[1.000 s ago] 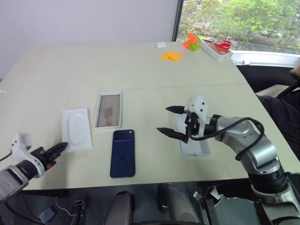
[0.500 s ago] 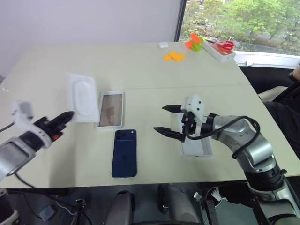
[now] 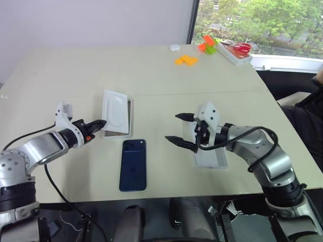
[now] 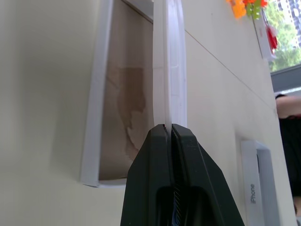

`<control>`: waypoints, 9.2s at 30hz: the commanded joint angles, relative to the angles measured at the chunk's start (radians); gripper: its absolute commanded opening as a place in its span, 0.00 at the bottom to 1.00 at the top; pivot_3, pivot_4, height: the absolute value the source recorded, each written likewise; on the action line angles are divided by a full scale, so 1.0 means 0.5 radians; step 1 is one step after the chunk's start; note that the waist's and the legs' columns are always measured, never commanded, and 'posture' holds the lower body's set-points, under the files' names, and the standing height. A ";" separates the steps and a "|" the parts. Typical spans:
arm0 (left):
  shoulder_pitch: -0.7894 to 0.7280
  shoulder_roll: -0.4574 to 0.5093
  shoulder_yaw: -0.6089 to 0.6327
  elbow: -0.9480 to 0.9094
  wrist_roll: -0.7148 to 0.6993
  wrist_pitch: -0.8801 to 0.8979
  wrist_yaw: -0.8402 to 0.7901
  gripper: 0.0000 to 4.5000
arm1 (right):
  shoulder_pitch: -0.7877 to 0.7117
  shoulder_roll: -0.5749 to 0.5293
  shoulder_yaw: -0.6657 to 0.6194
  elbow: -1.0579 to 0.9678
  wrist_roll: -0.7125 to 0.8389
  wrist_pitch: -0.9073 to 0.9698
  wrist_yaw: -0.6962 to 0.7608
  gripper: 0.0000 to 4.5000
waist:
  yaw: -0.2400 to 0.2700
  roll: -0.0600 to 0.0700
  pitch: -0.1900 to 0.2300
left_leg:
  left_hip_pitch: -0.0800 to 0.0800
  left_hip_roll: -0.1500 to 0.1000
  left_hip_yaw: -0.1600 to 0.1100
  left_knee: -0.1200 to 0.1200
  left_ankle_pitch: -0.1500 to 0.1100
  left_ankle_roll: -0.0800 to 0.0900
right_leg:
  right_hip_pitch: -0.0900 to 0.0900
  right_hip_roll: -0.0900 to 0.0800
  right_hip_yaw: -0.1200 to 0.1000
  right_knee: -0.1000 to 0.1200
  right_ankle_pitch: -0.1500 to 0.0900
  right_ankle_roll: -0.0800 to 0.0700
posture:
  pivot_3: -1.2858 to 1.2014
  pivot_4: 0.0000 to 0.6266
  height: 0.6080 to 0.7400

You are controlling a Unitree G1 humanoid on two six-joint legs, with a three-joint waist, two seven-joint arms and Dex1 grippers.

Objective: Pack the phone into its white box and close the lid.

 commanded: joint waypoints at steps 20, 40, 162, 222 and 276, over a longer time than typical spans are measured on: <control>-0.057 0.153 -0.091 0.091 -0.049 0.087 -0.102 0.02 | 0.023 0.032 -0.027 -0.127 0.027 -0.043 -0.051 1.00 | -0.001 0.000 0.000 | 0.000 0.000 0.001 0.000 0.001 -0.001 | 0.000 -0.001 0.000 0.000 -0.001 0.000 | 0.52 0.24 0.90; -0.119 0.133 -0.140 0.160 0.081 0.111 -0.182 0.02 | 0.032 0.037 -0.021 -0.130 0.021 -0.041 -0.048 1.00 | -0.001 0.000 0.000 | 0.000 -0.001 0.001 0.000 0.001 -0.001 | 0.000 -0.001 0.000 0.000 -0.001 0.000 | 0.52 0.24 0.90; -0.149 -0.004 -0.246 -0.494 2.146 0.040 -1.733 0.01 | 0.038 0.136 0.029 -0.108 -0.039 -0.080 -0.120 1.00 | -0.011 -0.002 0.002 | -0.002 0.002 0.001 -0.002 0.001 -0.001 | -0.007 0.002 0.002 0.003 0.000 0.013 | 0.52 0.24 0.90; 0.812 0.290 -0.471 -0.762 -0.377 0.140 -0.317 1.00 | -0.423 0.387 1.048 0.778 -1.086 -0.759 0.564 0.01 | -0.002 0.002 -0.003 | 0.030 -0.001 -0.002 -0.004 0.001 -0.002 | 0.024 -0.007 0.004 -0.001 -0.007 0.005 | 0.52 0.24 0.90; 0.768 0.366 -0.612 -0.714 -0.457 -0.286 -0.232 0.38 | -0.386 0.518 0.934 0.909 -1.157 -0.813 0.570 0.00 | -0.018 0.010 -0.001 | 0.020 0.000 -0.002 -0.009 0.000 -0.003 | 0.015 -0.002 0.003 -0.009 -0.011 0.008 | 0.52 0.24 0.90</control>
